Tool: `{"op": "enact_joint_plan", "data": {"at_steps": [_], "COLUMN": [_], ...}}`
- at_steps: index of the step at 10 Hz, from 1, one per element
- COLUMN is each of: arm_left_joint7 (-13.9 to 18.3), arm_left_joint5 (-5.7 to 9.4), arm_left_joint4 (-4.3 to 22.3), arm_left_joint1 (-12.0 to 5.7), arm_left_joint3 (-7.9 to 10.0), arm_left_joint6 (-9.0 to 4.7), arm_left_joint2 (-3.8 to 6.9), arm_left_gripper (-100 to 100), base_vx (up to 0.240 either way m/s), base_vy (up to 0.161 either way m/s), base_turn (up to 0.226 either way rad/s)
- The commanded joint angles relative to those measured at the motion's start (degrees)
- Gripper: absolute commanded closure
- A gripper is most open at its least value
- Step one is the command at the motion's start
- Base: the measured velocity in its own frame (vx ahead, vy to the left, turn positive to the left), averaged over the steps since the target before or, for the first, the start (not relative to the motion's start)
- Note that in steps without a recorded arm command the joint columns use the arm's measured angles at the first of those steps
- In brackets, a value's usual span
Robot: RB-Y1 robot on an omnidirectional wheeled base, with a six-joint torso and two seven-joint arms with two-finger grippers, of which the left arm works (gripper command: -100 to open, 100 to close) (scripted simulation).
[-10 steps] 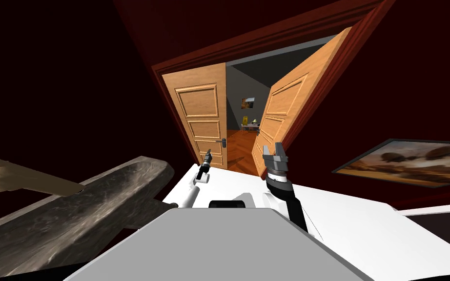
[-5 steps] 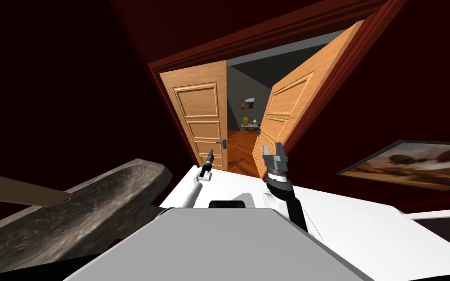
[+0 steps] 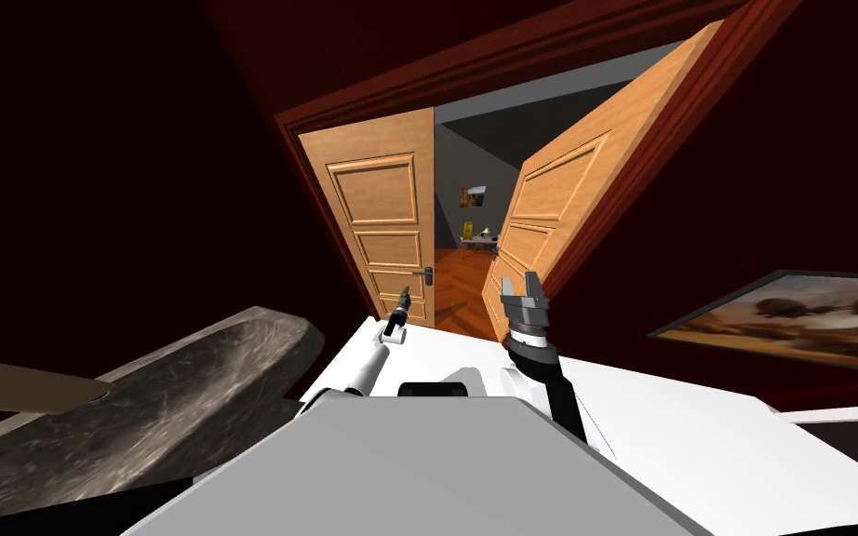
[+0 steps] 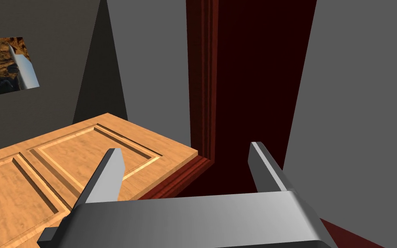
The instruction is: Push the door open
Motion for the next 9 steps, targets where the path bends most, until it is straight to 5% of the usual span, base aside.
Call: {"op": "enact_joint_plan", "data": {"at_steps": [1,9], "arm_left_joint7": [-0.1,-0.6], "arm_left_joint5": [0.10,0.39], "arm_left_joint4": [2.8,12.3], "arm_left_joint1": [-1.73,-7.63], "arm_left_joint3": [0.08,0.26], "arm_left_joint6": [-0.08,-0.32], "arm_left_joint2": [-0.34,-2.10], "arm_left_gripper": [-100,-100], "base_vx": [0.074,0.072], "base_vy": [0.016,0.021], "base_turn": [-0.008,-0.007]}}
